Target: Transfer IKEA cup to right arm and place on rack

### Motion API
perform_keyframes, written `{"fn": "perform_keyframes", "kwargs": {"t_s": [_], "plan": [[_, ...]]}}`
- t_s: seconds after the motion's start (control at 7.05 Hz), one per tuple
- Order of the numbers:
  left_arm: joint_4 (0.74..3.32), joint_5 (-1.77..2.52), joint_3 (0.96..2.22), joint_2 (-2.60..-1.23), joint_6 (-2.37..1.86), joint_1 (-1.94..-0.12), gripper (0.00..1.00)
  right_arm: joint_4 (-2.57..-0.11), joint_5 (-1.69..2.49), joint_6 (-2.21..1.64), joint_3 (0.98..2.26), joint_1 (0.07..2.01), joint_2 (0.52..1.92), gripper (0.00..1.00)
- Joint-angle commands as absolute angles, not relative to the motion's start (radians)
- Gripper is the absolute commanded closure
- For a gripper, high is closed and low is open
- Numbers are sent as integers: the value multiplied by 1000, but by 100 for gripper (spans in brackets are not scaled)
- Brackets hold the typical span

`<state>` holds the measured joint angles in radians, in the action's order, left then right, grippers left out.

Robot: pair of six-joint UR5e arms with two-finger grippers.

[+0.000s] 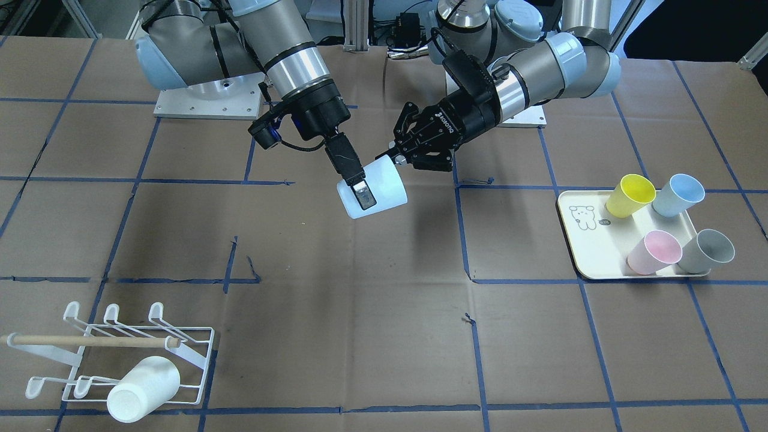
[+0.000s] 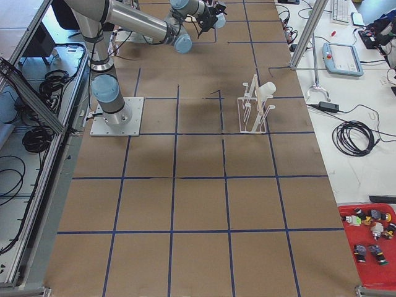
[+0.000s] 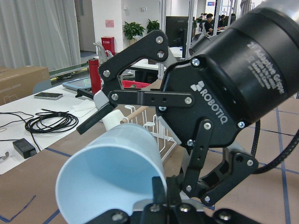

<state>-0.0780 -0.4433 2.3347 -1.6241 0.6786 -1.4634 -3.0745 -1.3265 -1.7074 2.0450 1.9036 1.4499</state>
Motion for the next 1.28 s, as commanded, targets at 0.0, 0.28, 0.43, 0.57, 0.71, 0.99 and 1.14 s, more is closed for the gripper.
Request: {"fn": "perform_keyframes", "kwargs": {"t_s": [0.0,0.28,0.43,0.57,0.71,0.99,1.14], "plan": [[-78,-443,2335,-1621,678,-1463,95,-3077,-1318,-1704,2046,1904,1450,28],[-78,-443,2333,-1621,678,-1463,92,-3080,-1315,-1701,2046,1904,1453,45],[-80,-445,2330,-1621,680,-1463,85,-3083,-1315,-1701,2046,1904,1453,51],[-83,-445,2329,-1621,680,-1463,78,-3083,-1315,-1700,2048,1904,1453,54],[-81,-446,2327,-1621,678,-1462,62,-3085,-1313,-1700,2049,1902,1453,55],[-80,-445,2327,-1621,623,-1462,17,-3085,-1313,-1700,2051,1902,1453,56],[-80,-443,2327,-1621,605,-1460,5,-3083,-1313,-1697,2051,1902,1453,57]]}}
